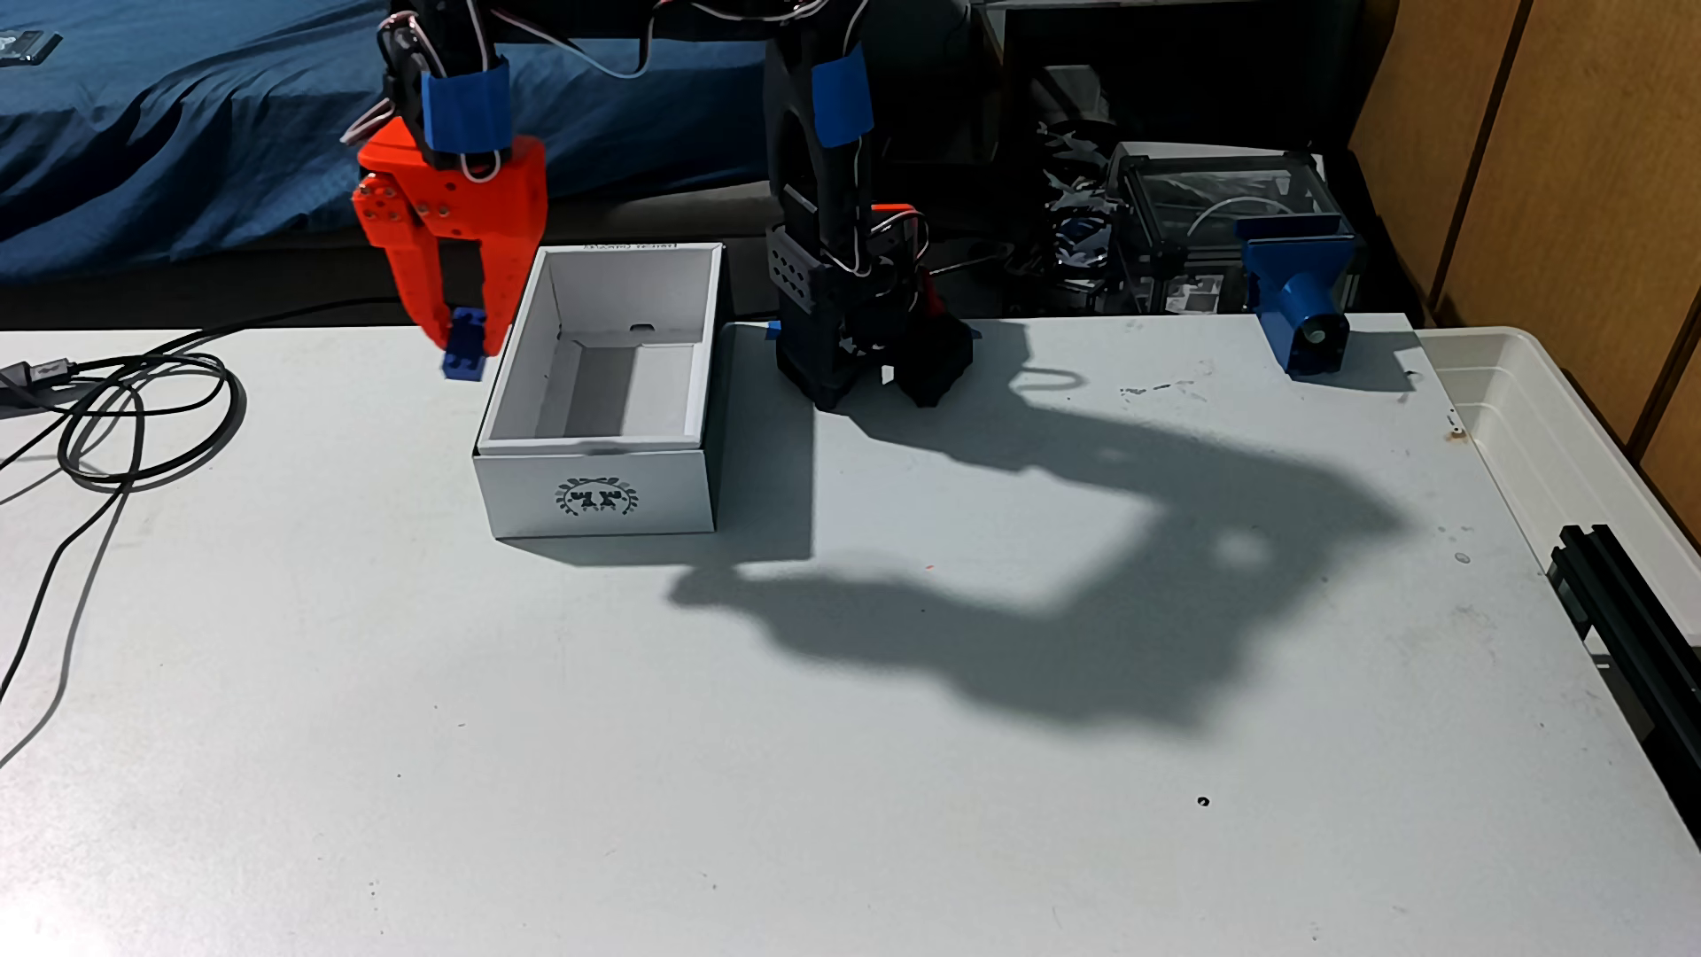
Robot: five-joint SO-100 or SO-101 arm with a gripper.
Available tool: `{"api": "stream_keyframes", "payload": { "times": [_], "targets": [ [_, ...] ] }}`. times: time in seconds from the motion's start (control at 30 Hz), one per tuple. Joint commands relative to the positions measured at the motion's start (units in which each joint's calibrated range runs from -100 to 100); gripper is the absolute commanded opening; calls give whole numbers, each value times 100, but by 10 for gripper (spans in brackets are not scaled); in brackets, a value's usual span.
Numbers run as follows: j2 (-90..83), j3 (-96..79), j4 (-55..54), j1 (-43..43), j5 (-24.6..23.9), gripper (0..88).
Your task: Grab the blue brick and place in box
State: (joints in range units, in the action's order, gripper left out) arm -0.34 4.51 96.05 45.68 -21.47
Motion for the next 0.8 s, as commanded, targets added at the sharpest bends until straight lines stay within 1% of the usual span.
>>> {"api": "stream_keyframes", "payload": {
  "times": [0.0,0.13,0.3,0.53,0.77],
  "targets": [
    [-596,-593,-44,209,240,10],
    [-1205,-1410,-61,417,503,10],
    [-2245,-2492,-415,558,629,10],
    [-3539,-4338,-1681,632,661,9],
    [-3658,-5349,-2793,640,829,10]
  ]
}}
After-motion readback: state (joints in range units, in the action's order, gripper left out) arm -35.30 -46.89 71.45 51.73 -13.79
